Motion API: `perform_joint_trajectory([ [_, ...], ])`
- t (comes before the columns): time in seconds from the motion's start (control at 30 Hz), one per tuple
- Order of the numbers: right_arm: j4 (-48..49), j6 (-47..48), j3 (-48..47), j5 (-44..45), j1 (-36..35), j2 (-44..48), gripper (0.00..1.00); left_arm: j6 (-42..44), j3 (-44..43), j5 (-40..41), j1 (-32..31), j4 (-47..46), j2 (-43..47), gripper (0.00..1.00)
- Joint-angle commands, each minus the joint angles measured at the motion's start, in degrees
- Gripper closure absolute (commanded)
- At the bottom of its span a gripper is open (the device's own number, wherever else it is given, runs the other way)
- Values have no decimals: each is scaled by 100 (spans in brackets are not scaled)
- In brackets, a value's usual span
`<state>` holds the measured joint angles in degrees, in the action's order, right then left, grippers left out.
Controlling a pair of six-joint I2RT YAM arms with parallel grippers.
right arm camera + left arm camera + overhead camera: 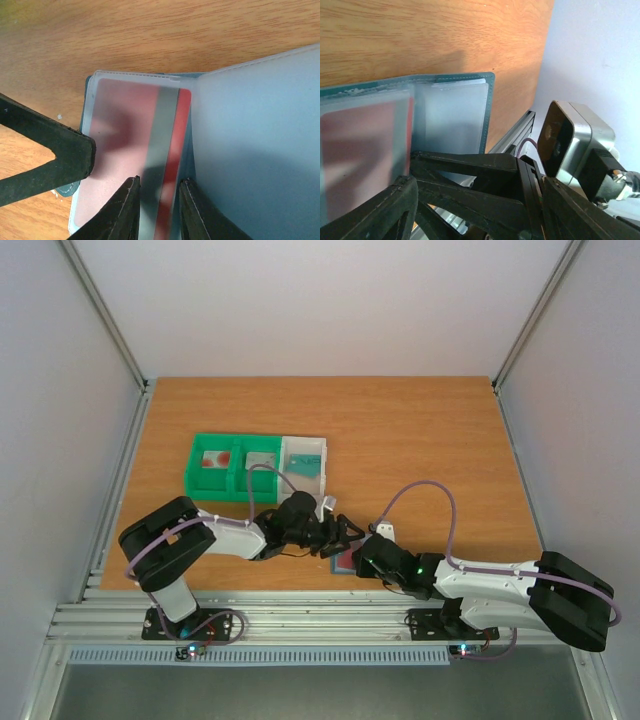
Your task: Take the credit cards out of the card holder
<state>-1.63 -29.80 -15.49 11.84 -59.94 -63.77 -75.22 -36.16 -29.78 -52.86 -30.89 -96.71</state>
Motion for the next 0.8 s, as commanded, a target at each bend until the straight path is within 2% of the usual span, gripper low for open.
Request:
perform_joint_trajectory([
  [0.0,-318,-56,113,18,9,-24,76,-134,184,-76,7,-525,-114,32],
  [0.5,-408,-75,28,2,7,-250,82,1167,-274,538,363,1708,379,32],
  [0.77,-391,-58,11,-14,9,-292,82,1361,-395,556,406,1828,341,31],
])
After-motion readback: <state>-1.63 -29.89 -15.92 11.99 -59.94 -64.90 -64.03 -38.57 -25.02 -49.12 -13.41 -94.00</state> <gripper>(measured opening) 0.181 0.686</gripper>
